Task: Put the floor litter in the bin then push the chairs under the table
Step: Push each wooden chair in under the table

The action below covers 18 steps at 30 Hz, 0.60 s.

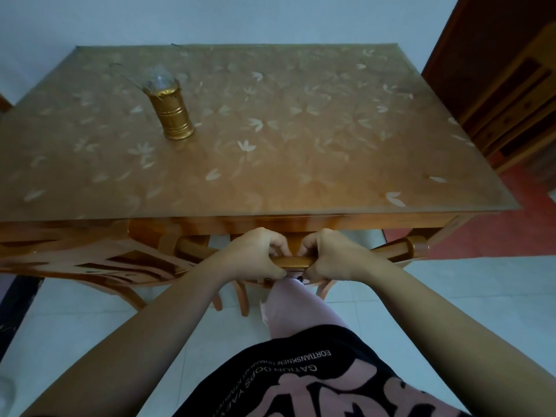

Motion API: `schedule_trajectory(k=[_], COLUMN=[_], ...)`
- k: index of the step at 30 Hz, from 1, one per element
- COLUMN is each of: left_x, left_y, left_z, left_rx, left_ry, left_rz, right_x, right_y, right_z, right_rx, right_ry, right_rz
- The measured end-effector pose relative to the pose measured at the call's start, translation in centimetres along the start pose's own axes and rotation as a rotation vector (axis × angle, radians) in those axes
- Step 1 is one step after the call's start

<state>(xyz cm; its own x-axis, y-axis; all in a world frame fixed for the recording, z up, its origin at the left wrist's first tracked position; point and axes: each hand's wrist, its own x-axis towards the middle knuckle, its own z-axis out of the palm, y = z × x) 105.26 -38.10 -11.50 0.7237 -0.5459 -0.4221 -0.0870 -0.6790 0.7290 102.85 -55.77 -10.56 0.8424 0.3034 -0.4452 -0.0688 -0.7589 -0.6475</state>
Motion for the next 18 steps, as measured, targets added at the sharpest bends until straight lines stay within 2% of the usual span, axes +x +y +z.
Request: schedule_trajectory(k=[18], left_x=[4.9], left_y=[-0.5], left_z=[-3.7], left_rx=[-0.001], left_ry=[0.010], left_rz=[-0.019], right_x=[5.2], right_y=[0.1], right_z=[-3.2], right_rx=[-0.066], right_ry=[0.017], right_rz=[0.008])
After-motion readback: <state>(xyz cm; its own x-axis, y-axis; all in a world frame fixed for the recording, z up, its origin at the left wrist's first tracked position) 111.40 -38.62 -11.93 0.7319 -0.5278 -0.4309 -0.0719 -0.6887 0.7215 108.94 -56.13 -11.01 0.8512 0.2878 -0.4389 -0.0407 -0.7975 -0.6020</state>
